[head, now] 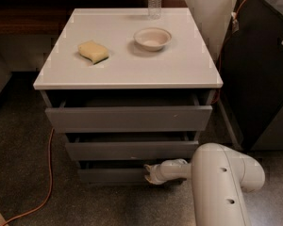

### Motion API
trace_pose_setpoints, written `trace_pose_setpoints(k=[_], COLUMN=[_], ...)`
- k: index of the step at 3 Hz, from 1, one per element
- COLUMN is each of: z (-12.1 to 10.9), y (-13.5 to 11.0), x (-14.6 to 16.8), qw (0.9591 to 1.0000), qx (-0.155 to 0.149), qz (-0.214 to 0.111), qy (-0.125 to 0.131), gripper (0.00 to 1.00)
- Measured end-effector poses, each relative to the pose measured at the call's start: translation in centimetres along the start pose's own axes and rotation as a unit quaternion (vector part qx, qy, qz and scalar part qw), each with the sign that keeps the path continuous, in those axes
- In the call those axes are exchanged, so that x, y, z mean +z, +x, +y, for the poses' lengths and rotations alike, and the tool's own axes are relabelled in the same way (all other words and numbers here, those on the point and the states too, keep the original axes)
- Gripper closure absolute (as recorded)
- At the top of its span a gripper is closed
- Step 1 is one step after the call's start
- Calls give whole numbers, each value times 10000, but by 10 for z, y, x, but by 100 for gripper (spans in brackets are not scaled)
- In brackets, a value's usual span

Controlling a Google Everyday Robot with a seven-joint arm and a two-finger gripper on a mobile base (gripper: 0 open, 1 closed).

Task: Place sponge into bottom drawer

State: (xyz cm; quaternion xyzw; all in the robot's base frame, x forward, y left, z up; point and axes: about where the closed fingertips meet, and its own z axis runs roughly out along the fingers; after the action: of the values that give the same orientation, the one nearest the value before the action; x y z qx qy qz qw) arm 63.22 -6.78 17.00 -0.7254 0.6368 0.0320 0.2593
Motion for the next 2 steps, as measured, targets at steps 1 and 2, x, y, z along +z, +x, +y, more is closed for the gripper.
trace_pose_setpoints(k=[1,2], z=[0,0], y=[0,0], x=[0,0], qw=[10000,10000], qx=[0,0], qz=[0,0], qy=[0,-1], gripper=[59,60])
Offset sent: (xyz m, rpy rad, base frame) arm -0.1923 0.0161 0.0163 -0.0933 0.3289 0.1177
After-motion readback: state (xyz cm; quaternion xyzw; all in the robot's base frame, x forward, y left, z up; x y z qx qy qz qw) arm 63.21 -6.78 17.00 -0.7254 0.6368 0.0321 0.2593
